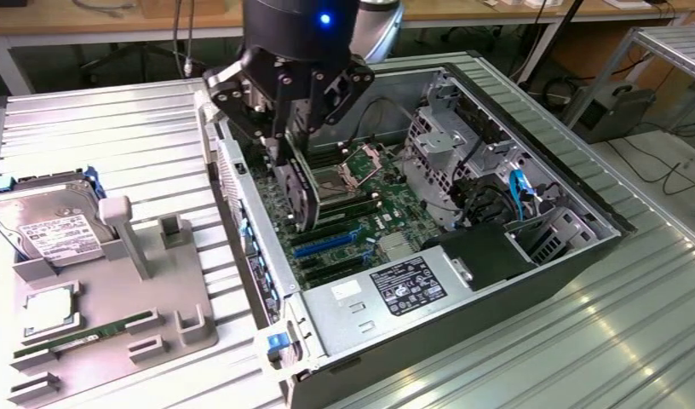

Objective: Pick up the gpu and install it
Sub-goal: 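Pick up the gpu and move the gpu toward the slot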

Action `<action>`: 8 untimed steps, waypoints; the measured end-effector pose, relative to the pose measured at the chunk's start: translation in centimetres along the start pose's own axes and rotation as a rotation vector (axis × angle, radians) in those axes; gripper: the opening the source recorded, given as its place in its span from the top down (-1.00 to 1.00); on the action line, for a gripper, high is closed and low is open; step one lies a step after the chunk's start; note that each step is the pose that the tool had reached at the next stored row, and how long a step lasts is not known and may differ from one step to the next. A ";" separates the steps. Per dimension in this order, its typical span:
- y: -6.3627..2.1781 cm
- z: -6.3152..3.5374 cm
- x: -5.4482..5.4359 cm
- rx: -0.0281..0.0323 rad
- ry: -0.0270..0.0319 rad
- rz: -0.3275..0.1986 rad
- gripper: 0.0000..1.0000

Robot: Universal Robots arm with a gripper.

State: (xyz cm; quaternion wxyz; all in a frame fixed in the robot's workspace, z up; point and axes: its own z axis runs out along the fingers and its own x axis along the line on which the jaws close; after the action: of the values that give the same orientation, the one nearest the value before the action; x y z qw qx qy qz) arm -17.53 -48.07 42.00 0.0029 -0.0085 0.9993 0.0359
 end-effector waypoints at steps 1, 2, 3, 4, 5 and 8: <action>0.06 0.19 -0.5 0.0010 0.0001 0.000 0.47; 0.13 0.38 -0.9 0.0018 0.0001 0.000 0.47; 0.20 0.57 -1.4 0.0026 0.0001 0.000 0.47; 0.28 0.77 -1.8 0.0036 0.0002 0.000 0.47; 0.35 0.96 -2.3 0.0045 0.0002 0.000 0.47; 0.63 1.68 -4.0 0.0075 0.0002 0.000 0.47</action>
State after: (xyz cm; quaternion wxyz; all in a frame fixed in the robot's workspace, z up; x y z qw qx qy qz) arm -13.51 -47.25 40.39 0.0028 -0.0086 0.9994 0.0321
